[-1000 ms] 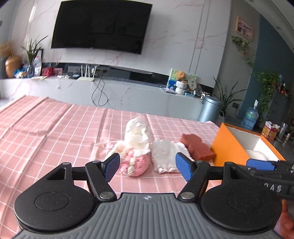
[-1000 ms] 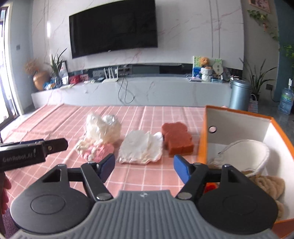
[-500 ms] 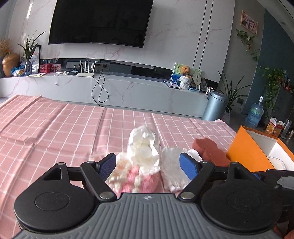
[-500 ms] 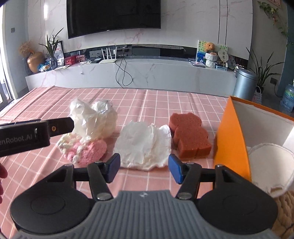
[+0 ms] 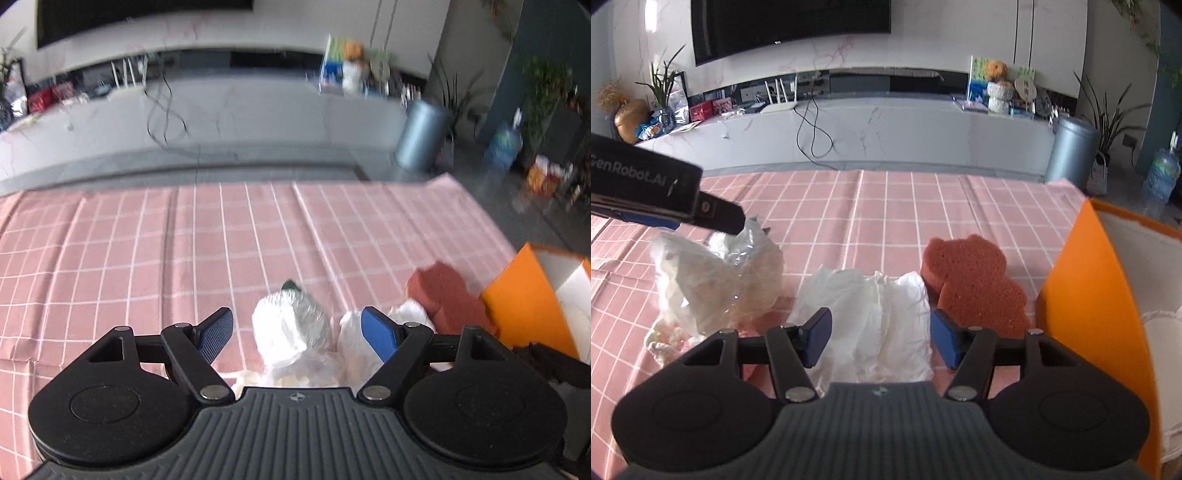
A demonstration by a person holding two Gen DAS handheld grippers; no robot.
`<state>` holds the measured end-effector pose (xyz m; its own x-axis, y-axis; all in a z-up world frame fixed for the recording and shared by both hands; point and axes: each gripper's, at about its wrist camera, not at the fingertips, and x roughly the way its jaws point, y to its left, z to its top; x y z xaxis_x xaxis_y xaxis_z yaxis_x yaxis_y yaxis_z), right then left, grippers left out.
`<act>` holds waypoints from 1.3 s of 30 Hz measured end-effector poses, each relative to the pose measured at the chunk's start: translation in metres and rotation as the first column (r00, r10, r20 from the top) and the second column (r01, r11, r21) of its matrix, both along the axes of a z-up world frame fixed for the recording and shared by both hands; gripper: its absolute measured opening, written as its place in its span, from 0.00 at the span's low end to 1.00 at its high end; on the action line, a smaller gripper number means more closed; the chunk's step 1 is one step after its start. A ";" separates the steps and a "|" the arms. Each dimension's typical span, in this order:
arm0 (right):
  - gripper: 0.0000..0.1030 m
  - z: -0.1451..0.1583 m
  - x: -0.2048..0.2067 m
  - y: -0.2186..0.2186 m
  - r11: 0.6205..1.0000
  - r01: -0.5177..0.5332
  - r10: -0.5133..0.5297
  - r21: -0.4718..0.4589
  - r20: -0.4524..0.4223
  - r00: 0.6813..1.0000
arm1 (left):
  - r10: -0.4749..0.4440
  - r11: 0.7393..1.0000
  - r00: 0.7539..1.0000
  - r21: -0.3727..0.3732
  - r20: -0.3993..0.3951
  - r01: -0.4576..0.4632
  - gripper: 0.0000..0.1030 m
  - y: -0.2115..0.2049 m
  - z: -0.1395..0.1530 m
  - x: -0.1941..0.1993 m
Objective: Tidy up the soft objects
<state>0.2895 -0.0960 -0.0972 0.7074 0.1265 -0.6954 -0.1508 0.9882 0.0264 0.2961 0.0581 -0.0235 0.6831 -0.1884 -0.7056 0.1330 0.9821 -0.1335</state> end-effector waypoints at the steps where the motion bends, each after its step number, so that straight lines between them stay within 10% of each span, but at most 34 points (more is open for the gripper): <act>1: 0.63 -0.003 0.003 0.000 1.000 0.004 -0.004 0.014 -0.016 1.000 | -0.017 1.000 0.999 0.012 -0.049 0.018 0.89 0.001 -0.004 0.008; 7: 0.75 -0.021 0.010 0.005 0.999 -0.005 0.008 0.037 -0.079 0.997 | -0.066 0.995 0.980 0.057 -0.187 0.078 0.75 0.002 -0.019 0.026; 20: 0.79 -0.035 0.014 0.004 0.999 -0.024 0.030 0.045 -0.123 0.992 | -0.143 0.989 0.944 -0.090 -0.297 0.121 0.65 0.003 -0.040 0.022; 28: 0.56 -0.034 0.009 0.008 0.997 -0.073 0.075 0.018 -0.120 0.990 | -0.162 0.987 0.934 -0.076 -0.319 0.145 0.62 -0.010 -0.049 0.018; 36: 0.12 -0.025 0.002 0.009 0.996 -0.087 0.090 0.030 -0.113 0.990 | -0.126 0.992 0.967 -0.052 -0.219 0.118 0.57 -0.014 -0.047 -0.002; 39: 0.10 -0.016 -0.007 0.007 0.994 -0.093 0.098 0.056 -0.104 0.990 | -0.106 0.994 0.979 -0.045 -0.174 0.100 0.57 -0.013 -0.043 -0.015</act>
<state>0.2826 -0.0894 -0.1133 0.6124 0.2273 -0.7571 -0.2378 0.9664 0.0977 0.2815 0.0452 -0.0661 0.5243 -0.2789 -0.8046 0.2044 0.9584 -0.1991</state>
